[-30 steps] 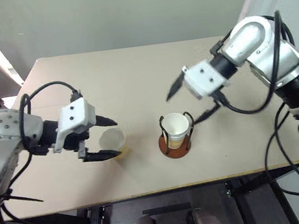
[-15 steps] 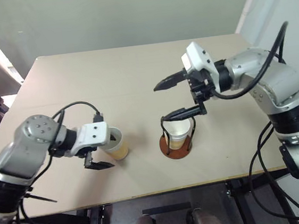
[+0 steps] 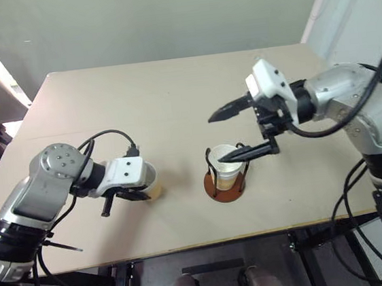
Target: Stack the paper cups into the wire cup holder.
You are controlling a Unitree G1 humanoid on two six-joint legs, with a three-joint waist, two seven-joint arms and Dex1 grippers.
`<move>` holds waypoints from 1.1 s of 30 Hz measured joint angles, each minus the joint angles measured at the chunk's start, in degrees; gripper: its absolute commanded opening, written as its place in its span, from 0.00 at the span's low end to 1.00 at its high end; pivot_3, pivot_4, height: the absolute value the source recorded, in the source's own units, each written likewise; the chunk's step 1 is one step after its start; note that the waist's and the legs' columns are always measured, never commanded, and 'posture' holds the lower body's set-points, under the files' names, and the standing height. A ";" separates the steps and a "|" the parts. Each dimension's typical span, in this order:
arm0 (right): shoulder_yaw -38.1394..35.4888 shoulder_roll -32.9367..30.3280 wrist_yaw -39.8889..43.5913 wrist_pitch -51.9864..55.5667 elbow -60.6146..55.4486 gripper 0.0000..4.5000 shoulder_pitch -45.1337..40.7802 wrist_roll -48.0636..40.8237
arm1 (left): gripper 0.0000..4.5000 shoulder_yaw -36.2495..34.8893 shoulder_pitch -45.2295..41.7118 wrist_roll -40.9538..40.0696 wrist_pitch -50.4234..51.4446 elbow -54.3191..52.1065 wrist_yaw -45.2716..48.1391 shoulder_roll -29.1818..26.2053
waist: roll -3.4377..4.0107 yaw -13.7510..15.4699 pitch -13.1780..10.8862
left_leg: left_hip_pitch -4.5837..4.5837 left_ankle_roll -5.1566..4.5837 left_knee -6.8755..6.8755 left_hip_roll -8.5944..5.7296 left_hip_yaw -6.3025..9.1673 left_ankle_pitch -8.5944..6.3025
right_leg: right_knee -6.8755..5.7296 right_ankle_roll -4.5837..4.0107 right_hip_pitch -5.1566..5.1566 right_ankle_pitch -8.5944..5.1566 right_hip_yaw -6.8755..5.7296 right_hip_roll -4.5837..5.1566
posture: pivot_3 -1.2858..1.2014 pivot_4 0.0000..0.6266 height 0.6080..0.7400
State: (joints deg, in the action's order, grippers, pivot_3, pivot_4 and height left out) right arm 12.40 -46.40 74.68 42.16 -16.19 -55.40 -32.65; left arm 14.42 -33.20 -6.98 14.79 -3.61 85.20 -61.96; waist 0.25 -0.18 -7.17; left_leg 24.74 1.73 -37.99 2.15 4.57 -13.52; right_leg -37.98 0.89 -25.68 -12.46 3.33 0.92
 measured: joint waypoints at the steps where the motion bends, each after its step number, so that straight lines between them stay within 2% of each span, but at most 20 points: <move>1: -0.92 -1.73 0.88 0.36 -0.79 0.99 0.96 -0.77 | 0.01 -0.09 -0.23 -0.44 0.00 0.18 0.72 0.00 | -0.01 0.05 0.01 | 0.02 0.00 -0.01 0.00 0.00 0.00 | 0.00 0.00 0.00 0.00 -0.01 0.00 | 0.52 0.24 1.00; 4: -5.68 -6.47 1.40 2.62 -2.24 0.99 4.89 -3.14 | 0.01 -0.58 -3.17 -2.46 -0.06 1.33 2.69 0.28 | -0.02 0.31 0.01 | 0.07 -0.01 -0.05 0.00 0.00 0.00 | 0.03 0.07 0.01 0.03 0.00 0.00 | 0.52 0.24 1.00; 7: -13.39 -10.43 0.12 5.34 -3.55 0.99 11.18 -6.01 | 0.01 -1.67 -9.25 -5.28 -0.56 2.64 4.58 0.98 | -0.02 0.63 0.01 | 0.08 -0.04 -0.09 -0.01 -0.04 0.03 | 0.07 0.28 0.03 0.16 0.06 0.01 | 0.52 0.24 1.00; 9: -20.52 -13.16 -0.64 5.96 -5.00 0.99 18.69 -6.52 | 0.01 -0.90 -14.91 -8.38 -1.25 4.41 4.82 1.68 | -0.10 1.07 0.04 | 0.16 -0.15 -0.10 0.00 0.01 0.09 | 0.09 0.43 0.07 0.24 0.02 0.02 | 0.52 0.24 1.00; 11: -33.69 -14.71 -0.61 5.91 -6.30 0.99 32.82 -5.31 | 0.01 1.31 -25.25 -13.70 -2.29 8.60 4.89 3.74 | -0.26 2.20 0.01 | 0.23 -0.19 -0.16 -0.04 0.11 0.12 | 0.17 0.42 0.17 0.22 -0.03 0.08 | 0.52 0.24 1.00; 13: -42.15 -14.76 -0.45 6.33 -6.95 0.99 40.28 -5.20 | 0.01 3.15 -32.00 -17.69 -3.62 11.18 4.91 4.11 | -0.09 1.91 0.06 | 0.18 -0.33 -0.12 -0.20 -0.11 0.04 | 0.27 0.51 0.18 0.23 0.18 0.24 | 0.52 0.24 1.00; 15: -50.27 -14.42 -0.28 6.33 -8.57 0.99 46.83 -5.31 | 0.01 7.83 -38.08 -21.29 -6.29 13.85 4.92 6.19 | 0.00 1.84 0.10 | 0.16 -0.43 -0.15 -0.28 -0.15 0.03 | 0.37 0.79 0.33 0.22 0.22 0.35 | 0.52 0.24 1.00; 17: -54.90 -14.05 -0.47 5.85 -10.03 0.99 50.21 -5.39 | 0.01 12.94 -42.00 -23.33 -9.44 16.80 4.96 9.00 | 0.01 1.36 0.11 | 0.11 -0.49 -0.17 -0.28 -0.19 0.03 | 0.64 1.01 0.47 0.34 0.28 0.32 | 0.52 0.24 1.00; 22: -57.80 -13.36 -3.34 5.76 -14.05 0.99 52.54 -7.69 | 0.01 25.02 -47.00 -23.67 -17.14 24.24 4.98 17.39 | 0.05 0.66 0.04 | 0.19 -0.72 -0.31 -0.35 -0.30 0.16 | 1.11 1.63 0.67 0.71 0.45 0.26 | 0.52 0.24 1.00; 25: -58.44 -13.15 -5.34 5.97 -16.34 0.99 53.32 -9.47 | 0.01 28.49 -48.72 -24.23 -19.55 26.63 4.99 20.78 | 0.04 0.86 0.02 | 0.26 -0.80 -0.39 -0.39 -0.28 0.15 | 1.17 2.14 0.72 0.97 0.44 0.24 | 0.52 0.24 1.00; 33: -60.05 -13.63 -8.48 6.68 -18.68 0.99 56.31 -12.15 | 0.01 35.87 -50.15 -24.40 -24.56 28.78 5.02 22.44 | 0.08 1.42 0.01 | 0.34 -1.12 -0.69 -0.43 -0.29 -0.15 | 1.16 2.52 0.91 0.74 0.48 0.24 | 0.52 0.24 1.00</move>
State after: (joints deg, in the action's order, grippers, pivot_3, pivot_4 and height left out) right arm -47.65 -60.03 66.20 48.83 -34.86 0.90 -44.80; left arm 50.29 -83.35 -31.38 -9.77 25.17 90.21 -39.52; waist 0.33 1.24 -7.16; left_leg 25.08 0.61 -38.68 1.72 4.28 -13.67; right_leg -36.82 3.41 -24.77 -11.72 3.81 1.17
